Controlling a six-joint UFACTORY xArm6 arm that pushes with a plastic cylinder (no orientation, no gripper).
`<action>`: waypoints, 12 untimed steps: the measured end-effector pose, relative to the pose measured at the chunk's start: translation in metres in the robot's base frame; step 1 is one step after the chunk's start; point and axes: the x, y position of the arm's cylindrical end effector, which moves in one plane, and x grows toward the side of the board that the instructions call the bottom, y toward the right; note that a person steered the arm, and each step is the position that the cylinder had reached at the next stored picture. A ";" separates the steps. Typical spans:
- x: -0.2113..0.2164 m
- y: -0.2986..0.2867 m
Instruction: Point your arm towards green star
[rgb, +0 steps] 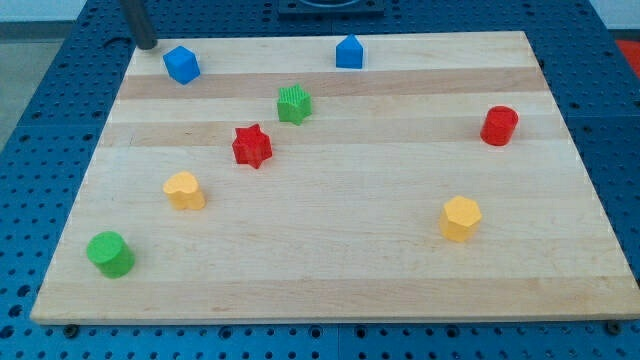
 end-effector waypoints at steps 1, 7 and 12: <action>-0.001 0.061; 0.000 0.079; 0.069 0.194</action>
